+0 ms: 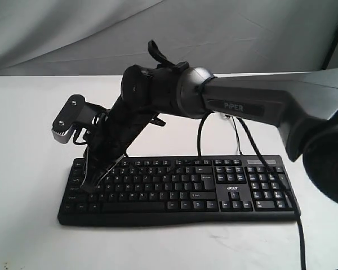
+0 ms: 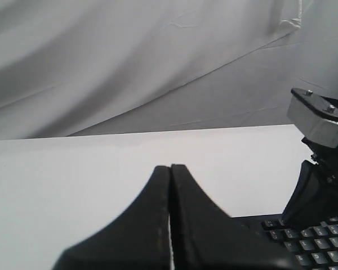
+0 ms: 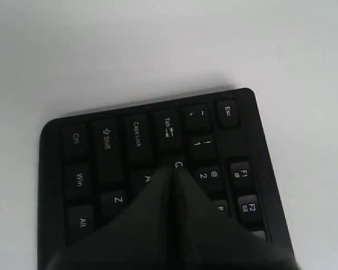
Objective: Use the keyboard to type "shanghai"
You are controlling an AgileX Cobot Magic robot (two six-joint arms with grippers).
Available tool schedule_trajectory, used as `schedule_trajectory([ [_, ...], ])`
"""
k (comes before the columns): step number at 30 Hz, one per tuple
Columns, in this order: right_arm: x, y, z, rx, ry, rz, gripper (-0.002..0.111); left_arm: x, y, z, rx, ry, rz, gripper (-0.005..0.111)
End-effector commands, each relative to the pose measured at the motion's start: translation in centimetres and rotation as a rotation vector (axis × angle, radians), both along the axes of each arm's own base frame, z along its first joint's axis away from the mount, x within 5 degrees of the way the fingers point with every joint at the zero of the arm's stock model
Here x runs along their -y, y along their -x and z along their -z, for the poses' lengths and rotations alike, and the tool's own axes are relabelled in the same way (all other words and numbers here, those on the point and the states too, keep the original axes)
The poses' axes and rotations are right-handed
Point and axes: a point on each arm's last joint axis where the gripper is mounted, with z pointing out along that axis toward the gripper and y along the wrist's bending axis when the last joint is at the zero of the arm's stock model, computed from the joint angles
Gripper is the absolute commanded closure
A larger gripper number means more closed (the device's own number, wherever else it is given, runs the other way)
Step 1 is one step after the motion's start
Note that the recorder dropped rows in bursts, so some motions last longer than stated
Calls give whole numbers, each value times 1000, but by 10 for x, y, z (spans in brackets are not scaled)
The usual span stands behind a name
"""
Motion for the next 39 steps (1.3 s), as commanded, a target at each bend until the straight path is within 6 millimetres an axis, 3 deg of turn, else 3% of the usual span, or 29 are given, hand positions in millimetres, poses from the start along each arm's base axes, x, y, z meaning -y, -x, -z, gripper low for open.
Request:
schedule_trajectory([
  [1,-2,-1,12,1,23,10,108,0,0,0,6,4,7,107],
  [29,0,9,37,-33,117,-16,108,0,0,0,6,4,7,107],
  [32,1,8,24,-11,97,-17,108,0,0,0,6,4,7,107],
  [39,17,9,-47,119,36,-20,108,0,0,0,6,4,7,107],
])
